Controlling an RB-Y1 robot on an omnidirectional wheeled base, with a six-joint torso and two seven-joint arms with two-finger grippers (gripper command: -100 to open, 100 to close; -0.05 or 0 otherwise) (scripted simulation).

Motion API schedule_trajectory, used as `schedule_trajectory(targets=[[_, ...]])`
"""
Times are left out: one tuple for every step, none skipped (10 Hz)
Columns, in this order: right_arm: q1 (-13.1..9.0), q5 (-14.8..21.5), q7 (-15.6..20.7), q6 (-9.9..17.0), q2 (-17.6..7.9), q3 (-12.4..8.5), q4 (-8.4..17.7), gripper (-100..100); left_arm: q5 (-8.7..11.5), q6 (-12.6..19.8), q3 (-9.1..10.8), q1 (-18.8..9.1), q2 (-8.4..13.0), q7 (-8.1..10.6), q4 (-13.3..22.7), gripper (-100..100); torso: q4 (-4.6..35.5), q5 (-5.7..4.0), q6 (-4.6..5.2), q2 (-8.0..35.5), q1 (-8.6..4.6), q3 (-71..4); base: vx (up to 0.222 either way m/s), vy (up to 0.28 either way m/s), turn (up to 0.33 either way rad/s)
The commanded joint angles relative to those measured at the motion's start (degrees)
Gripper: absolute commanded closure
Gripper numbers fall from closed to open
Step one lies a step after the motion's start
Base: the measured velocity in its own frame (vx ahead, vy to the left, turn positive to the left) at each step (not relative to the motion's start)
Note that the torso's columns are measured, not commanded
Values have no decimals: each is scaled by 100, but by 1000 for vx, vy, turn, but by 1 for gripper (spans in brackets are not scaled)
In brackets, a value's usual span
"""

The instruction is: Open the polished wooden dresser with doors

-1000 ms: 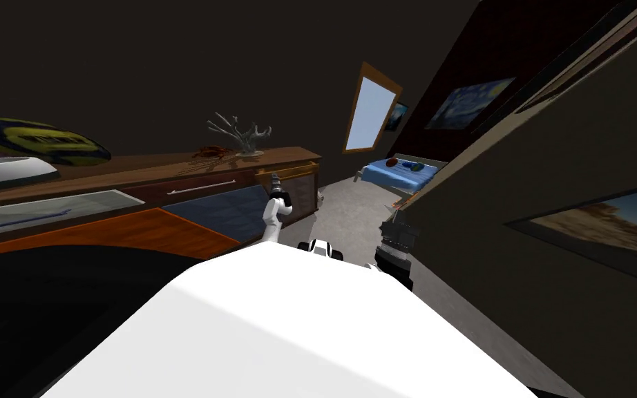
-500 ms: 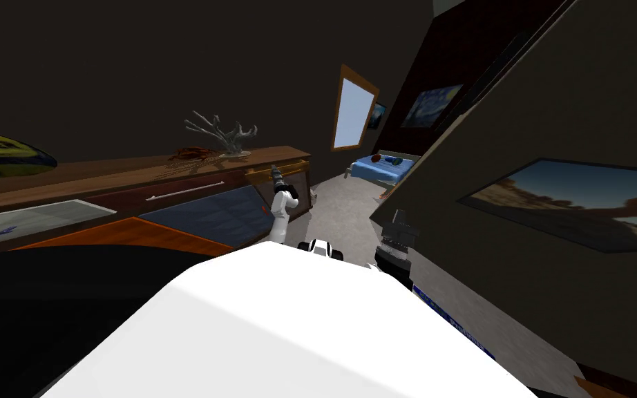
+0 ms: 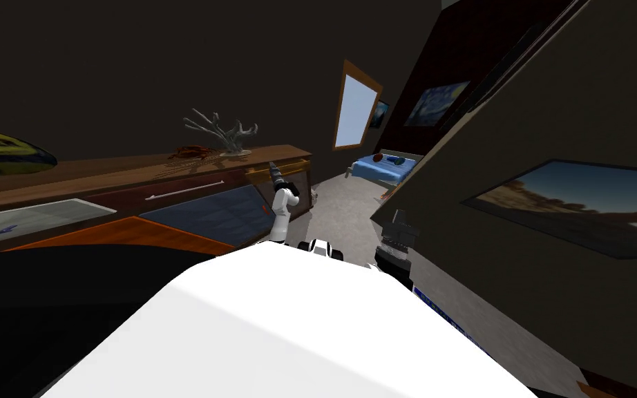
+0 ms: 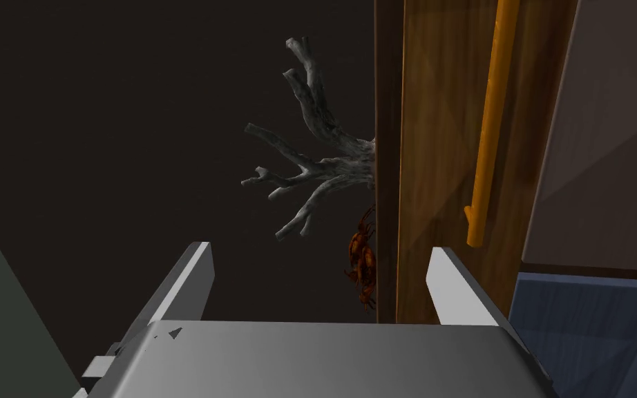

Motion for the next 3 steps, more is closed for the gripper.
schedule_trajectory(targets=[[0,0,0,0,0,0,0,0,0,0,0,0,0,0,0,0,-1,1,0,-2,2,-1,0,0,0],[0,0,0,0,0,0,0,0,0,0,0,0,0,0,0,0,-2,1,0,-6,3,-4,0,0,0],[0,0,0,0,0,0,0,0,0,0,0,0,0,0,0,0,-3,1,0,-9,4,-6,0,0,0]])
